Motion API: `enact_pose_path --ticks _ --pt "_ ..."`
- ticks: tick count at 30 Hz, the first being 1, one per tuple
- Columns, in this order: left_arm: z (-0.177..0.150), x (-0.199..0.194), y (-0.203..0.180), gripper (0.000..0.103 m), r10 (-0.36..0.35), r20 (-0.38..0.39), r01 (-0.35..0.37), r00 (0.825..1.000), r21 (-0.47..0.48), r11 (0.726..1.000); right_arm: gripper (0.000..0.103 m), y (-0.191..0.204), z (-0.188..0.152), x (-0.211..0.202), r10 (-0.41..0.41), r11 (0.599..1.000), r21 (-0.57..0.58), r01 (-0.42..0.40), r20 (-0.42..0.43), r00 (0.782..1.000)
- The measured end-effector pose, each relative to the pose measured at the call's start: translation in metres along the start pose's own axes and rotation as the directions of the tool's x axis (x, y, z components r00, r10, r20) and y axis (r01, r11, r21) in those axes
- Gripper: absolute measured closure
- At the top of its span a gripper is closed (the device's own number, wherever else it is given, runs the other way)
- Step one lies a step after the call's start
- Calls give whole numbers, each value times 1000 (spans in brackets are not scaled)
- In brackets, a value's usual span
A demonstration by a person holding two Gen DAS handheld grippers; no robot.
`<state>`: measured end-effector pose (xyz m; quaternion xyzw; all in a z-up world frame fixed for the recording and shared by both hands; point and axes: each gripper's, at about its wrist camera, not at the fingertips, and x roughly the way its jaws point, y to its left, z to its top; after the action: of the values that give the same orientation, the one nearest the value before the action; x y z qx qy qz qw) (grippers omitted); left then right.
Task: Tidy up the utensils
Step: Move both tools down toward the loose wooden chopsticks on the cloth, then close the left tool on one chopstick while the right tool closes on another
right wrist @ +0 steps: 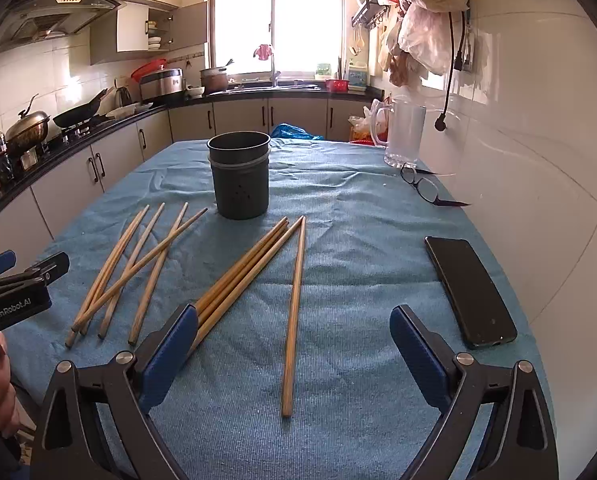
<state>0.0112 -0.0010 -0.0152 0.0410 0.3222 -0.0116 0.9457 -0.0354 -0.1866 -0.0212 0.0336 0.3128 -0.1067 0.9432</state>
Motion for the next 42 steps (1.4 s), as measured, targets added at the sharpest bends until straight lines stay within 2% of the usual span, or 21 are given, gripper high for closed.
enact_pose_path --ticks 10,17,21,23,24,26,28,31,33,34,36,39,40,42 --pt "-2 6 2 0 -12 -22 12 1000 -20 1000 12 -3 -1 7 12 1000 19 -11 -30 999" --pt "6 14 13 0 -78 -52 76 996 -25 997 27 -13 1 18 44 997 61 -39 -80 996" --pt "15 21 18 0 -141 -97 138 985 -31 990 39 -23 7 28 84 992 103 -72 -126 988" --pt "20 25 20 3 -167 -127 166 978 -24 986 41 -28 11 34 106 988 128 -88 -141 984" --pt "23 28 19 6 -176 -147 176 973 -16 984 48 -31 13 36 115 986 139 -95 -150 982" --pt "29 35 16 9 -205 -182 206 962 -11 978 50 -34 18 40 138 981 156 -113 -160 977" --pt "35 41 11 20 -239 -223 244 945 -4 970 52 -39 23 46 158 976 179 -127 -175 972" --pt "48 53 -1 31 -313 -292 323 904 -12 946 56 -47 33 56 190 967 208 -146 -209 959" --pt "59 63 -12 33 -370 -347 390 862 -13 921 61 -53 41 64 214 959 236 -159 -233 949" --pt "64 67 -14 38 -374 -367 394 852 -21 919 61 -55 44 68 224 956 241 -164 -245 943" --pt "73 78 -23 43 -365 -389 395 846 -4 919 62 -59 51 75 237 950 263 -168 -258 937" --pt "85 94 -38 54 -379 -440 419 814 -7 908 62 -63 58 82 258 941 285 -180 -264 929" --pt "88 101 -46 54 -390 -460 437 798 -5 899 62 -64 59 82 263 938 296 -182 -262 928" --pt "92 111 -56 55 -378 -480 431 791 -1 903 62 -66 62 84 274 934 303 -191 -260 926"
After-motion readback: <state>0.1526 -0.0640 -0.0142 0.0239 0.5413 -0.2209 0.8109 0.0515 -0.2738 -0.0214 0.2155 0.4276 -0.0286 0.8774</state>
